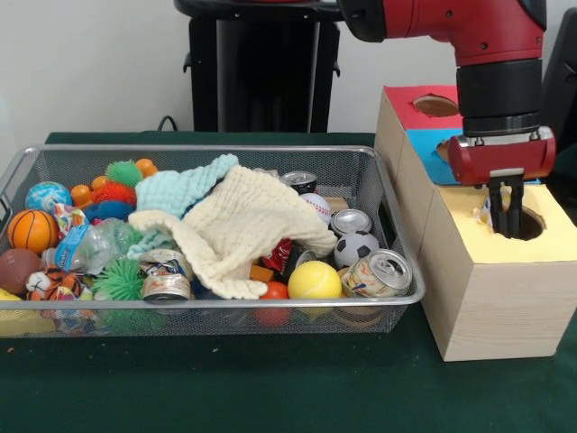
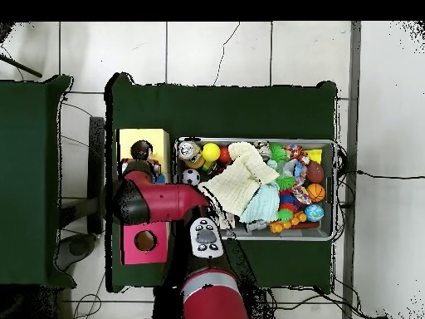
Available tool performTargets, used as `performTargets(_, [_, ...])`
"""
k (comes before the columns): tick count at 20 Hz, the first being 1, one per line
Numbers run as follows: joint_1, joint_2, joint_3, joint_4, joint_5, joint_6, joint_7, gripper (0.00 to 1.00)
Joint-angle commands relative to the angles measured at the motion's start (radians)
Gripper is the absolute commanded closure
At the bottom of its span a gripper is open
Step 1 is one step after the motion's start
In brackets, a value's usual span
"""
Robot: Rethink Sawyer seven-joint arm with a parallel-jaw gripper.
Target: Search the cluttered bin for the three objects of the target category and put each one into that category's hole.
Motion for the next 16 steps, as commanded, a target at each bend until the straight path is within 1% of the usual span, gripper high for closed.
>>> performTargets(1, [0.025, 0.031, 0.005, 0.066, 0.062, 0.291, 0.154, 1.0])
performTargets(9, [0.038, 0.013, -0.008, 0.049, 0.11, 0.359, 0.149, 1.0])
performTargets(11, [0.053, 0.008, -0.026, 0.029, 0.12, 0.406, 0.147, 1.0])
performTargets(14, [0.066, -0.002, -0.045, -0.002, 0.138, 0.502, 0.15, 1.0])
performTargets(16, [0.082, -0.007, -0.064, -0.035, 0.142, 0.561, 0.154, 1.0])
